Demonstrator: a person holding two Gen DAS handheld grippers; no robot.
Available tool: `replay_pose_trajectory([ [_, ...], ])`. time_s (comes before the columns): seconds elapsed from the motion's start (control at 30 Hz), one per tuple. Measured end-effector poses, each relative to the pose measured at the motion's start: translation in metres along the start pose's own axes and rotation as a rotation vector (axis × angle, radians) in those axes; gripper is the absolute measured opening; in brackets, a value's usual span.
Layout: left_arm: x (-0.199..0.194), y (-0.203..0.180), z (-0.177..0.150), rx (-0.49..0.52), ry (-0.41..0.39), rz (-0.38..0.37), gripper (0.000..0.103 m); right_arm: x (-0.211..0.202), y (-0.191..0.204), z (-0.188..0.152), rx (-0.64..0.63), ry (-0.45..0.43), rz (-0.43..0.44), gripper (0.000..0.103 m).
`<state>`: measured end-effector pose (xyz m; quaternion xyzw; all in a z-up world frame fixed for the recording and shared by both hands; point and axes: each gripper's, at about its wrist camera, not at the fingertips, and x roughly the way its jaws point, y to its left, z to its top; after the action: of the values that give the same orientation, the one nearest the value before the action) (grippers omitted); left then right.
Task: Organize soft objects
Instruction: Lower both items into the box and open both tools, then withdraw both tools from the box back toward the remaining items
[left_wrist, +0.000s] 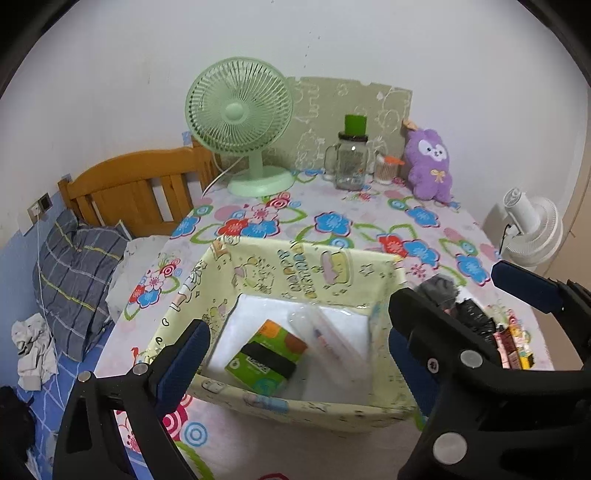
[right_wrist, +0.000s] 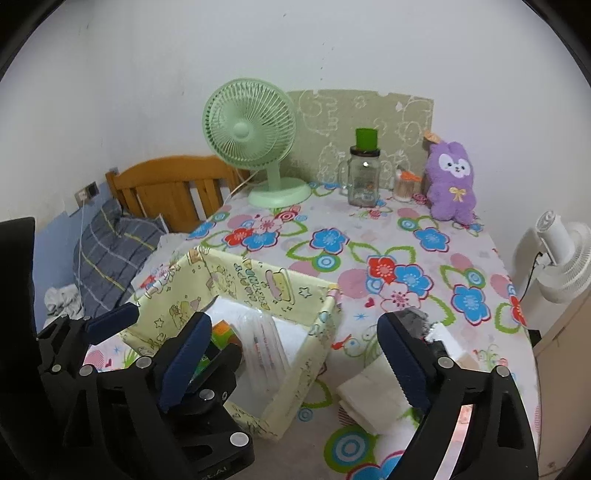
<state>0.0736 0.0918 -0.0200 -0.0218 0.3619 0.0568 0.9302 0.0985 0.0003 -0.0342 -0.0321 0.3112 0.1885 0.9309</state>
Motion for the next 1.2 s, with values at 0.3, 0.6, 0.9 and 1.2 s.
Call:
replay_pose_trajectory([
  [0.3, -0.025, -0.023, -0.002, 0.011, -0.042, -0.026, 0.099, -0.038, -0.017, -0.004, 0.026, -0.069, -0.051, 0.100],
  [0.6, -0.040, -0.048, -0.004, 0.029, -0.066, -0.055, 0.100, -0.064, -0.035, -0.012, 0.035, -0.088, -0.101, 0.101],
  [0.9, -0.047, -0.077, -0.008, 0.034, -0.087, -0.097, 0.100, -0.081, -0.061, -0.020, 0.053, -0.105, -0.148, 0.101],
  [1.2, -0.040, -0.106, -0.014, 0.079, -0.091, -0.115, 0.100, -0.086, -0.084, -0.032, 0.055, -0.130, -0.203, 0.101],
])
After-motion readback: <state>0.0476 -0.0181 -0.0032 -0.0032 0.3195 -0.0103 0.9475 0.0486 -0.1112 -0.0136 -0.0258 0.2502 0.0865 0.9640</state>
